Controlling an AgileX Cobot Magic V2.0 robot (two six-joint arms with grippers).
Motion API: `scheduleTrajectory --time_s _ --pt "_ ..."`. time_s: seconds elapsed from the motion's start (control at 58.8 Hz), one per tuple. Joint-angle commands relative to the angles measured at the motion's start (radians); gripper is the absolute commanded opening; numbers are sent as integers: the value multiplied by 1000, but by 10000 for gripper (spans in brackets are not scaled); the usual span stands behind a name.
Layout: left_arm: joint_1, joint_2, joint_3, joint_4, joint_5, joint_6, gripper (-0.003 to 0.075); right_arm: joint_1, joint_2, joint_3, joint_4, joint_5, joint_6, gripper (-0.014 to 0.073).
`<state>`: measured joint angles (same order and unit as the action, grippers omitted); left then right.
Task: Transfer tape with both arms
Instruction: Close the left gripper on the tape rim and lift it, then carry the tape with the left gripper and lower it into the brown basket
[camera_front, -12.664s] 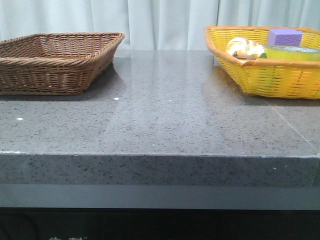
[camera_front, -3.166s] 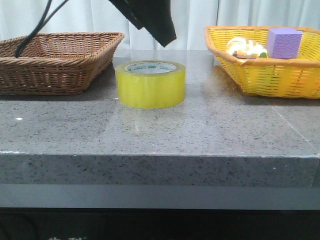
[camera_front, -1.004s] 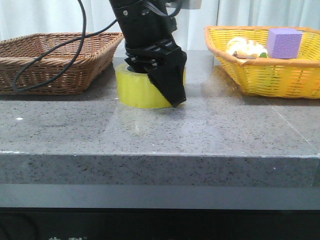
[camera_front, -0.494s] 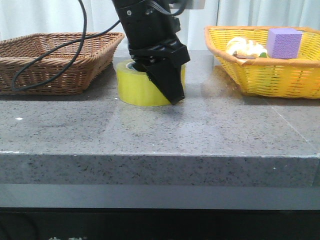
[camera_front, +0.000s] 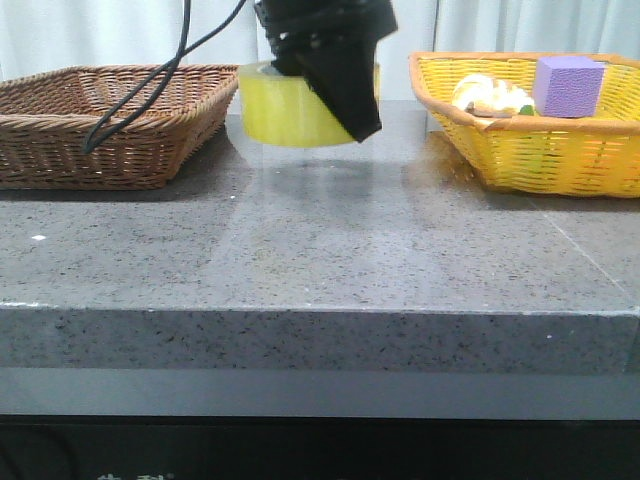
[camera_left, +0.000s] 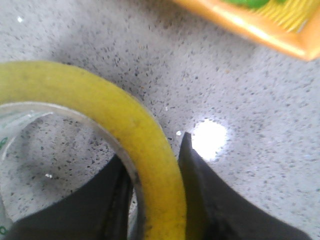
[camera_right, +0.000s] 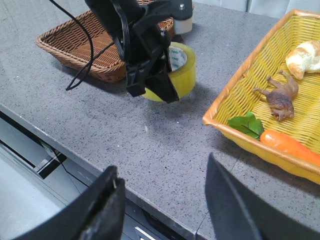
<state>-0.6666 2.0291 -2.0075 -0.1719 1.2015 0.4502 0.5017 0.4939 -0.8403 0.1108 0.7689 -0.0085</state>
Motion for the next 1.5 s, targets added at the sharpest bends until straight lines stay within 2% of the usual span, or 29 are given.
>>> scheduleTrajectory --time_s 0.0,0.238,0.357,0.545,0.885,1.481 --pt "-1 -66 -77 -16 -12 -20 100 -1 4 -23 4 -71 -3 393" --pt "1 -66 -172 -16 41 -27 100 -1 4 -23 4 -71 -3 393" --pt "17 -68 -220 2 72 -83 100 -1 4 -23 4 -71 -3 393" --pt "77 -111 -238 4 82 -128 100 -1 4 -23 4 -71 -3 393" --pt "234 -165 -238 4 82 -128 100 -1 4 -23 4 -71 -3 393" --pt "427 2 -237 10 82 -128 100 -1 4 -23 4 -71 -3 393"
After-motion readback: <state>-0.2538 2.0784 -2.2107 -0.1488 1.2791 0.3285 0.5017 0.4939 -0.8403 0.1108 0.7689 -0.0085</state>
